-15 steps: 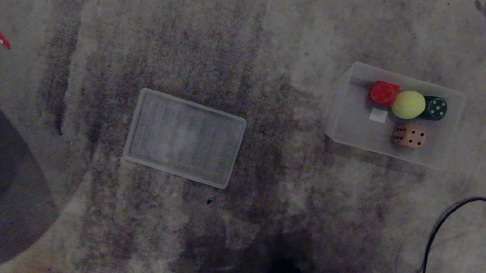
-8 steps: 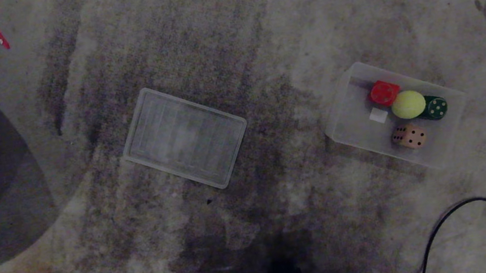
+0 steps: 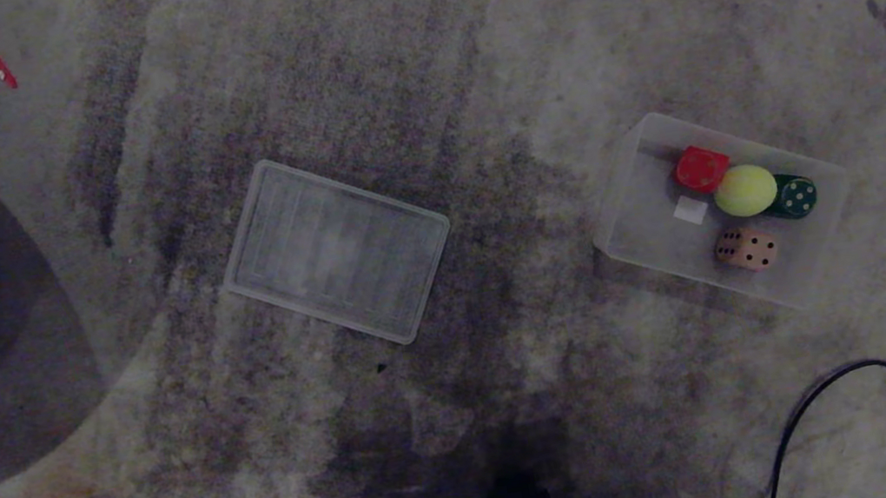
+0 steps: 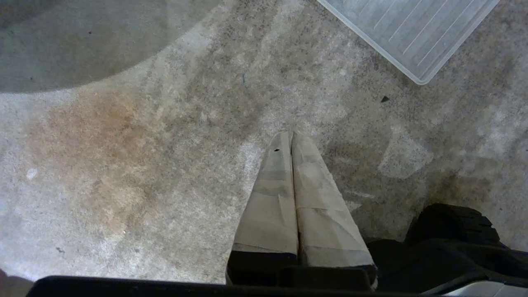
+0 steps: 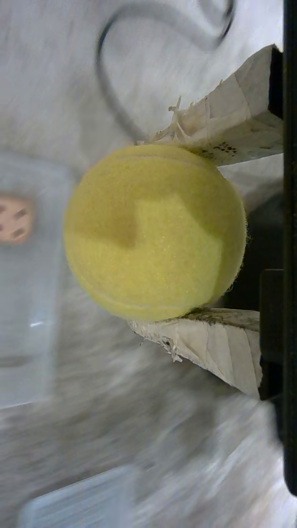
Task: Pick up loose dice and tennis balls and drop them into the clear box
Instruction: Put the ball in the box
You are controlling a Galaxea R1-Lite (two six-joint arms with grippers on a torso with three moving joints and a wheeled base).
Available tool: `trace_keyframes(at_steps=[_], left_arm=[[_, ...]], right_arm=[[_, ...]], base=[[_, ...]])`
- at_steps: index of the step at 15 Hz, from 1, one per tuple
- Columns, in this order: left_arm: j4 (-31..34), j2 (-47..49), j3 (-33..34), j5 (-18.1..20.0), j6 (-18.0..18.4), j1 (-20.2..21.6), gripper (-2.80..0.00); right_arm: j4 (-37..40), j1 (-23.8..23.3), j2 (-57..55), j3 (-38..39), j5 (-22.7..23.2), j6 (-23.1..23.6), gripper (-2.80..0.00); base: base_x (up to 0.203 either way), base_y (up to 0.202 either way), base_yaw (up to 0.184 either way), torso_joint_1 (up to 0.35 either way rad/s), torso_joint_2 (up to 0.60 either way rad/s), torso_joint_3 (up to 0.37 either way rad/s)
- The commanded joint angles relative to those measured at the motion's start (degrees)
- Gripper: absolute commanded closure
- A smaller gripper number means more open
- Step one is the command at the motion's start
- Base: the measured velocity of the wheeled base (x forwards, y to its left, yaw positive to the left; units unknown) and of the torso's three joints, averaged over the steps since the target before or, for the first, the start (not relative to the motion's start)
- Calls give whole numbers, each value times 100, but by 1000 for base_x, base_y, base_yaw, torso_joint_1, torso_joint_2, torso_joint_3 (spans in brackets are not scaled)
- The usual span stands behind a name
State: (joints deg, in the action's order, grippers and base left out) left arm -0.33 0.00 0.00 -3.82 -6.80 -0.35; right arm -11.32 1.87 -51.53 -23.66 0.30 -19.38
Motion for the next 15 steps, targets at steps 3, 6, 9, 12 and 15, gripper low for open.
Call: trace_keyframes(at_steps=[3, 6, 9, 12, 15], left_arm=[[-2, 9, 9, -4, -5, 0, 0], [-2, 9, 9, -4, -5, 0, 0], [-2, 9, 9, -4, -5, 0, 0], [-2, 9, 9, -4, -5, 0, 0], [-2, 9, 9, -4, -5, 0, 0]], right_arm=[[-1949, 394, -2763, -299, 21, -595, 0], [-3048, 586, -3893, -555, 35, -890, 0], [-4075, 657, -4678, -783, 22, -1003, 0], [-4510, 648, -4842, -836, 11, -1015, -280], [-4473, 650, -4596, -724, -8, -931, -280]], base=[[0, 0, 0, 0, 0, 0], [0, 0, 0, 0, 0, 0], [0, 0, 0, 0, 0, 0], [0, 0, 0, 0, 0, 0], [0, 0, 0, 0, 0, 0]])
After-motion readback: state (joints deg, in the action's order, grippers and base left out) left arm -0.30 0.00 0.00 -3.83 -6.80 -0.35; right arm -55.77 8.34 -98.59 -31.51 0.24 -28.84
